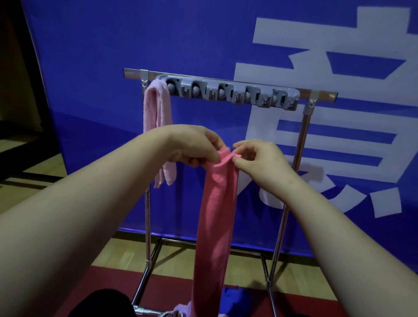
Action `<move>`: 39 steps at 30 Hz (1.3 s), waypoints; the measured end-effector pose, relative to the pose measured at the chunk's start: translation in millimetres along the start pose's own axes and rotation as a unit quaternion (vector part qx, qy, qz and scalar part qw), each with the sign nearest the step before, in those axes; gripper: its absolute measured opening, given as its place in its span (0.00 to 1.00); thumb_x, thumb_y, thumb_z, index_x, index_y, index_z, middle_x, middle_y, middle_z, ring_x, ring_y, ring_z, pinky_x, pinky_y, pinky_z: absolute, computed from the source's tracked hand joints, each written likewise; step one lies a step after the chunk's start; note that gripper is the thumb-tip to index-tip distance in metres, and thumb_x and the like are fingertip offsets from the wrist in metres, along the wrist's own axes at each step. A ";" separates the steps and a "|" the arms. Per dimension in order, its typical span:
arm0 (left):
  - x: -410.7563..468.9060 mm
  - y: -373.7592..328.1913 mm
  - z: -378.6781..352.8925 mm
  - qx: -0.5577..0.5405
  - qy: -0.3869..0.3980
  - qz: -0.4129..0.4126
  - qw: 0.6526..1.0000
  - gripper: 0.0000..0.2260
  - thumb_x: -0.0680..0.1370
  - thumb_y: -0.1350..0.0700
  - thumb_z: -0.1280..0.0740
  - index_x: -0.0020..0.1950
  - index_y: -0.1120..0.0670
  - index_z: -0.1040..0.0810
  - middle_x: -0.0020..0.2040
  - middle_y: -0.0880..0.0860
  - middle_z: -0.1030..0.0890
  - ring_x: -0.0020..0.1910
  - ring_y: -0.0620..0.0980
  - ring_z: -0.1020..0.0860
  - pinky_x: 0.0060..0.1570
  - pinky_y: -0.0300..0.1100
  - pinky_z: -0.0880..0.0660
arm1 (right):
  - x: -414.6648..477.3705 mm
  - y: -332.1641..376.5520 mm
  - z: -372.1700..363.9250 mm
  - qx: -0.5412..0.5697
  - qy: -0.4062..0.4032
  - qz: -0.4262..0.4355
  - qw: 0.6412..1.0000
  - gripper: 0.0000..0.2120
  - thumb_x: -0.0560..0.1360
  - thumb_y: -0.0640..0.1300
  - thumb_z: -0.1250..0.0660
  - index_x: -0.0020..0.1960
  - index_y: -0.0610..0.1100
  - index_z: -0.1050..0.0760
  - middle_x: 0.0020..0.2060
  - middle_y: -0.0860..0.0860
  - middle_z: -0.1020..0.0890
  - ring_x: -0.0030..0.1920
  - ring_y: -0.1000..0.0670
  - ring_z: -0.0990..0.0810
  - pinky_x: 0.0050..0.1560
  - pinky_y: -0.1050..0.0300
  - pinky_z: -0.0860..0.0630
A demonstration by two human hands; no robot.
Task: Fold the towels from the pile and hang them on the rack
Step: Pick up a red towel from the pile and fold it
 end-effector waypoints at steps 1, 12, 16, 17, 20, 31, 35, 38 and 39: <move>-0.7 0.4 1.3 0.004 0.005 0.000 1.000 0.12 0.74 0.65 0.33 0.54 0.51 0.19 0.40 0.50 0.20 0.30 0.42 0.26 0.33 0.37 0.32 | -0.2 -0.3 -0.1 0.002 0.003 0.003 1.000 0.05 0.72 0.36 0.31 0.46 0.39 0.16 0.51 0.49 0.16 0.43 0.53 0.19 0.47 0.64 0.24; -2.7 0.4 -3.5 0.020 0.030 -0.041 0.998 0.18 0.72 0.67 0.32 0.58 0.50 0.21 0.55 0.53 0.17 0.41 0.45 0.22 0.46 0.43 0.30 | 2.4 -8.4 -3.6 0.047 0.079 0.024 0.996 0.02 0.76 0.41 0.31 0.48 0.46 0.21 0.39 0.49 0.16 0.39 0.51 0.19 0.46 0.56 0.21; 1.1 3.8 -3.0 -0.018 -0.004 -0.040 0.999 0.18 0.71 0.66 0.31 0.58 0.51 0.23 0.52 0.59 0.17 0.39 0.48 0.25 0.41 0.41 0.29 | 3.1 -10.5 -4.7 0.025 0.059 0.024 0.998 0.01 0.76 0.40 0.32 0.47 0.44 0.22 0.38 0.49 0.18 0.35 0.58 0.23 0.40 0.62 0.25; 2.2 4.5 -2.3 -0.021 -0.024 -0.036 0.999 0.17 0.72 0.65 0.31 0.58 0.51 0.24 0.48 0.60 0.17 0.37 0.48 0.27 0.38 0.40 0.29 | 3.6 -11.2 -4.4 0.019 0.050 0.021 0.998 0.01 0.76 0.40 0.32 0.47 0.44 0.22 0.37 0.50 0.19 0.33 0.60 0.25 0.38 0.66 0.28; 2.4 4.7 -0.5 0.019 -0.071 -0.008 0.997 0.11 0.74 0.62 0.31 0.56 0.55 0.21 0.39 0.57 0.21 0.32 0.48 0.29 0.33 0.38 0.29 | 6.1 -10.5 -3.6 -0.007 0.040 0.018 0.999 0.02 0.75 0.38 0.32 0.47 0.43 0.22 0.35 0.53 0.21 0.30 0.62 0.27 0.33 0.72 0.31; 4.3 -2.6 -1.5 0.075 -0.085 0.062 0.992 0.10 0.72 0.68 0.29 0.53 0.61 0.19 0.39 0.60 0.16 0.35 0.52 0.15 0.39 0.43 0.19 | 5.2 -5.0 -12.5 -0.139 0.028 0.057 0.988 0.05 0.72 0.40 0.34 0.48 0.45 0.24 0.39 0.54 0.22 0.39 0.53 0.26 0.35 0.62 0.34; 7.6 -9.7 0.4 0.041 -0.144 0.029 0.988 0.09 0.72 0.69 0.29 0.50 0.59 0.20 0.28 0.56 0.21 0.37 0.58 0.18 0.46 0.50 0.18 | 7.0 -4.3 -11.3 -0.092 -0.024 0.027 0.995 0.14 0.74 0.40 0.36 0.58 0.45 0.24 0.49 0.51 0.20 0.46 0.52 0.23 0.47 0.58 0.27; 8.3 -4.9 -1.2 -0.020 -0.131 0.037 0.991 0.07 0.73 0.70 0.31 0.50 0.62 0.21 0.40 0.64 0.20 0.37 0.57 0.18 0.43 0.49 0.17 | 11.0 -8.4 -13.2 -0.121 0.013 -0.020 0.992 0.12 0.74 0.39 0.36 0.56 0.42 0.21 0.49 0.48 0.18 0.49 0.49 0.21 0.51 0.56 0.26; 8.7 -1.6 -1.7 -0.038 -0.126 0.036 0.991 0.08 0.73 0.70 0.31 0.50 0.63 0.21 0.42 0.66 0.19 0.41 0.59 0.17 0.48 0.50 0.18 | 10.9 -9.3 -13.0 -0.115 0.015 -0.028 0.993 0.11 0.74 0.39 0.36 0.54 0.42 0.20 0.48 0.48 0.17 0.49 0.48 0.21 0.50 0.56 0.25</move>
Point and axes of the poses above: each hand's wrist, its own x-axis towards the middle knuckle, its own z-axis out of the back of the hand, y = z × x, the point moved 2 cm from there along x, towards the middle knuckle
